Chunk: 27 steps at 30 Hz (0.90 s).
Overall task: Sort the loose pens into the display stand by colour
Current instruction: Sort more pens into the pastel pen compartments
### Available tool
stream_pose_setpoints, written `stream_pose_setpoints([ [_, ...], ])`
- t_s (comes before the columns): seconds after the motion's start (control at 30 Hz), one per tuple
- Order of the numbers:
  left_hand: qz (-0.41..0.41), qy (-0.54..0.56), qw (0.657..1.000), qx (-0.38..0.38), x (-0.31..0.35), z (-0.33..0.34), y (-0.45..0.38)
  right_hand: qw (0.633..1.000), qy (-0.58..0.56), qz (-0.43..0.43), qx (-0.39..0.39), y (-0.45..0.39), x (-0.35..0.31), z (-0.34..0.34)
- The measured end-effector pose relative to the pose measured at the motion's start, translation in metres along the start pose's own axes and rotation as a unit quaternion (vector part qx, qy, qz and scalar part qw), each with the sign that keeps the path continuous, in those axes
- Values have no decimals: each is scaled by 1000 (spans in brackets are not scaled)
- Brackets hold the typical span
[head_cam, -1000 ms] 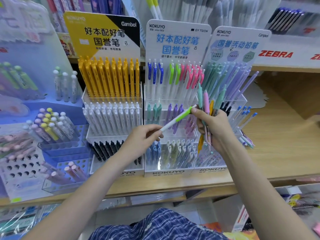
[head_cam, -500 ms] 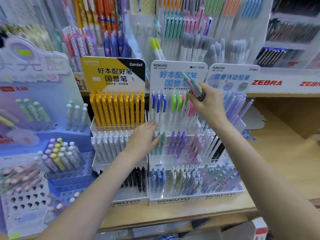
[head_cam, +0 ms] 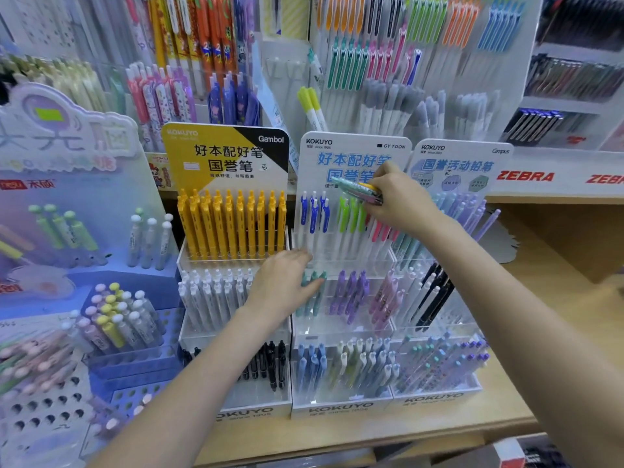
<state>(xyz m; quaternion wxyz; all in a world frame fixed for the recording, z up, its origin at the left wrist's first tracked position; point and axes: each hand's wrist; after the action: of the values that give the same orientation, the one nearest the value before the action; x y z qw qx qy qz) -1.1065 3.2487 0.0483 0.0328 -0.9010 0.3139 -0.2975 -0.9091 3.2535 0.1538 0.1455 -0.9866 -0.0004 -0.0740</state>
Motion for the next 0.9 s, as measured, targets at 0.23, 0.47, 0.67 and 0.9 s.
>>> stream_pose_setpoints([
  [0.23, -5, -3, 1000, 11, 2, 2, 1, 1000, 2, -3, -25, -6, 7, 5],
  [0.47, -27, 33, 999, -26, 4, -5, -1, 953, -283, 98, 43, 23, -1, -15],
  [0.67, -87, 476, 872, 77, 34, -43, -10, 759, -617, 130, -162, 70, -23, -14],
  [0.9, -124, 677, 725, 28, 57, -47, -6, 796, -569, 76, -193, 81, -32, -6],
])
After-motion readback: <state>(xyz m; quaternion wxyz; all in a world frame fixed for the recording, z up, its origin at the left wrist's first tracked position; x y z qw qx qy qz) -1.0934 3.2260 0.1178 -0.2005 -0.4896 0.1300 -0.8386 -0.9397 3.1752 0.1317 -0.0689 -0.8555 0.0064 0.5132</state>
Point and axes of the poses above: each hand's wrist, its own y-axis away from the middle knuckle, its own z-axis out of the palm, x = y × z, and after that the axes turned 15 degrees about y, right-handed
